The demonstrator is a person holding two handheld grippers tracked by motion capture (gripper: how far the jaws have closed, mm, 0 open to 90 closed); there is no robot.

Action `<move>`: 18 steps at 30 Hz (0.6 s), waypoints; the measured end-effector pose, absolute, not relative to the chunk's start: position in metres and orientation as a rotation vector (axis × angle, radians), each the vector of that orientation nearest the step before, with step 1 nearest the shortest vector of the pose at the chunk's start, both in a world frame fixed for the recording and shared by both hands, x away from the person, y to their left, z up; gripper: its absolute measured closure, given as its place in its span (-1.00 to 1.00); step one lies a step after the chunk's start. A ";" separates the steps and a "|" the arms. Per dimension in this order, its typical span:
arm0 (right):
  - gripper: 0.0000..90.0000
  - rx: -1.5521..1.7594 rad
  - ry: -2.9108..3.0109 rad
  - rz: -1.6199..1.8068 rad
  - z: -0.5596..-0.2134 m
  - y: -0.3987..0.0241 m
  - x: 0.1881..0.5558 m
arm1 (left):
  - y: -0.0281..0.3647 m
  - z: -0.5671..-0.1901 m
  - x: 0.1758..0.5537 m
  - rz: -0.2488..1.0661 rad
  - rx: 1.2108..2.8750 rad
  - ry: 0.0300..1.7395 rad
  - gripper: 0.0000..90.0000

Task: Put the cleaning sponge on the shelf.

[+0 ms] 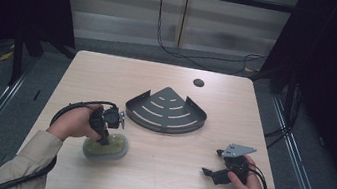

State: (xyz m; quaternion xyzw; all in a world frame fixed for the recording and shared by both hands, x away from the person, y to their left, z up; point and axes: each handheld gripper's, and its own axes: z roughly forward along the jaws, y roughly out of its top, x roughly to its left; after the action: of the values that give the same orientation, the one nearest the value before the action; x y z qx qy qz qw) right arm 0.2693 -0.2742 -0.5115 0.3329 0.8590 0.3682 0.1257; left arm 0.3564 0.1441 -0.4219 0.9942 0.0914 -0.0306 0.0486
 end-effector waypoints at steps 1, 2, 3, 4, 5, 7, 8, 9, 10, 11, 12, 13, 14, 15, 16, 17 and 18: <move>-0.80 0.969 2.502 1.072 -0.512 -0.274 0.269 | 0.144 -0.421 0.356 -0.104 3.024 0.300 0.59; -0.80 0.970 2.502 1.073 -0.512 -0.274 0.269 | 0.143 -0.419 0.357 -0.119 3.027 0.314 0.59; -0.80 0.970 2.502 1.072 -0.512 -0.274 0.269 | 0.143 -0.419 0.357 -0.119 3.027 0.314 0.59; -0.80 0.971 2.502 1.072 -0.512 -0.274 0.269 | 0.143 -0.417 0.358 -0.119 3.023 0.364 0.59; -0.80 0.969 2.502 1.073 -0.512 -0.274 0.269 | 0.143 -0.417 0.358 -0.119 3.023 0.364 0.59; -0.80 0.970 2.502 1.072 -0.512 -0.274 0.269 | 0.143 -0.414 0.359 -0.130 3.020 0.392 0.59; -0.80 0.970 2.502 1.073 -0.512 -0.274 0.269 | 0.144 -0.412 0.360 -0.143 3.006 0.437 0.59; -0.80 0.970 2.502 1.073 -0.512 -0.274 0.269 | 0.144 -0.412 0.360 -0.143 3.006 0.437 0.59; -0.80 0.970 2.502 1.073 -0.512 -0.274 0.269 | 0.145 -0.410 0.361 -0.160 2.995 0.477 0.59; -0.80 0.970 2.502 1.072 -0.512 -0.274 0.269 | 0.146 -0.410 0.361 -0.168 2.992 0.494 0.59; -0.80 0.970 2.502 1.073 -0.512 -0.274 0.269 | 0.146 -0.409 0.362 -0.167 2.980 0.515 0.59; -0.80 0.970 2.502 1.072 -0.512 -0.274 0.269 | 0.147 -0.408 0.363 -0.176 2.977 0.536 0.59; -0.80 0.970 2.502 1.073 -0.512 -0.274 0.269 | 0.147 -0.407 0.363 -0.183 2.972 0.550 0.59; -0.80 0.971 2.502 1.073 -0.512 -0.274 0.269 | 0.148 -0.407 0.364 -0.186 2.965 0.563 0.59; -0.80 0.970 2.502 1.072 -0.512 -0.274 0.269 | 0.148 -0.407 0.364 -0.188 2.958 0.579 0.59; -0.80 0.970 2.502 1.072 -0.512 -0.274 0.269 | 0.148 -0.407 0.364 -0.188 2.958 0.579 0.59; -0.80 0.970 2.502 1.073 -0.512 -0.274 0.269 | 0.150 -0.405 0.366 -0.192 2.939 0.620 0.59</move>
State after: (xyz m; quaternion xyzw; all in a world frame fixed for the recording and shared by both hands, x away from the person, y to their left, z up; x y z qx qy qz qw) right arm 0.2692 -0.2741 -0.5115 0.3331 0.8588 0.3683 0.1255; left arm 0.3659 0.1496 -0.4049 0.9743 0.2057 -0.0635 0.0660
